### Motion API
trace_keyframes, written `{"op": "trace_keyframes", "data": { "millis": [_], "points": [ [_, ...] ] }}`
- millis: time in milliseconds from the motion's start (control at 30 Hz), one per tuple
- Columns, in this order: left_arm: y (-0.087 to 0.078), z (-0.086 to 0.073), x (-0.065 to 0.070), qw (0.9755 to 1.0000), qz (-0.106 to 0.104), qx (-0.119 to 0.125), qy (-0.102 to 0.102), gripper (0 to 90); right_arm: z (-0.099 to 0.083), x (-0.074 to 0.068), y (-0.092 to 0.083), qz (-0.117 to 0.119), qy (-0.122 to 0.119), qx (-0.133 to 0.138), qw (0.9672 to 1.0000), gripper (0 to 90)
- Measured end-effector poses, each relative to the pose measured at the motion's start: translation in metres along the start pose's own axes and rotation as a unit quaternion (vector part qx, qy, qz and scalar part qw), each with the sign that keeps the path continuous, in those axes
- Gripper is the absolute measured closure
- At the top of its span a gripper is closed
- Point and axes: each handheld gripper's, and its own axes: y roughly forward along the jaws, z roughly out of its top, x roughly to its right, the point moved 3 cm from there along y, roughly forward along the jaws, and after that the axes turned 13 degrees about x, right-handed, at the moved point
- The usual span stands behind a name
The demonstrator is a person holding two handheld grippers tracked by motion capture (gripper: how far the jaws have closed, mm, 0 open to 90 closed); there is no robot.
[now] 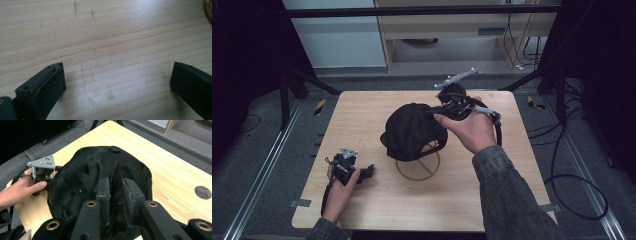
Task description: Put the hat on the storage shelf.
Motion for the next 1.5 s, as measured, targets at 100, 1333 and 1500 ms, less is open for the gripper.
{"op": "trace_keyframes", "data": {
  "millis": [100,1333,1500],
  "points": [
    [0.0,0.0,0.0,1.0,0.0,0.0,0.0,0.0,-0.003,0.003,-0.005,-0.004,0.003,0.003,1.0,75.9],
    [0.0,0.0,0.0,1.0,0.0,0.0,0.0,0.0,-0.036,0.032,-0.05,-0.032,0.037,0.034,0.9982,73.3],
    [0.0,0.0,0.001,1.0,-0.001,0.002,0.0,0.0,-0.041,0.033,-0.055,-0.034,0.038,0.038,0.9979,72.5]
  ]
}}
